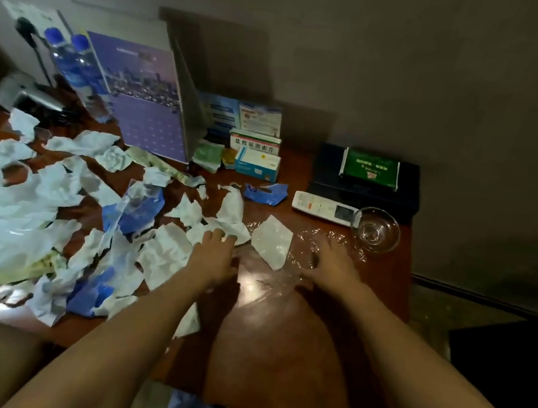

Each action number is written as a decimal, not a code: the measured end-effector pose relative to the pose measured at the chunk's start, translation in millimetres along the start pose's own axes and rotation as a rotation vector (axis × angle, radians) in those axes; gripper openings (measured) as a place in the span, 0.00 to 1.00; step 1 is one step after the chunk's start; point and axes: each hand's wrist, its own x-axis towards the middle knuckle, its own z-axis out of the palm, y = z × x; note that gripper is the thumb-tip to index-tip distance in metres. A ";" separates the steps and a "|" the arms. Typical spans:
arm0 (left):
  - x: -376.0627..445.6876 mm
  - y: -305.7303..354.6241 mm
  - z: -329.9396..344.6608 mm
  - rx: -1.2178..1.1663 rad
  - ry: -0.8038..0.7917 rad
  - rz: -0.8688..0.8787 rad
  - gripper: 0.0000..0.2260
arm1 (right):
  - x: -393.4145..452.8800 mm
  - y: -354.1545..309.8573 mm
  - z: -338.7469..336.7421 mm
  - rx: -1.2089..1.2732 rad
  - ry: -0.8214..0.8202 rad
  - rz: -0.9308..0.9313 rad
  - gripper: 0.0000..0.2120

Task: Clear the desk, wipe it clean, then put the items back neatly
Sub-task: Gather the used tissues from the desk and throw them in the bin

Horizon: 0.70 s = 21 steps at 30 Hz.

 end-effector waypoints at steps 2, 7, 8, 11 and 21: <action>19.9 -8.9 -3.7 0.003 0.037 0.023 0.30 | 6.2 -4.5 6.6 -0.027 -0.016 0.051 0.48; 58.0 -31.3 -7.2 0.006 0.011 0.041 0.30 | 35.2 -20.9 26.1 -0.022 -0.079 0.187 0.58; 64.0 -35.2 -7.2 0.010 -0.020 0.048 0.32 | 39.8 -22.2 29.3 -0.019 -0.073 0.222 0.59; 79.7 -44.2 -6.1 -0.023 -0.071 0.080 0.37 | 44.2 -22.6 38.6 -0.012 -0.022 0.289 0.57; 105.9 -50.4 10.1 -0.068 -0.088 0.165 0.28 | 51.7 -19.6 50.5 0.188 0.153 0.440 0.17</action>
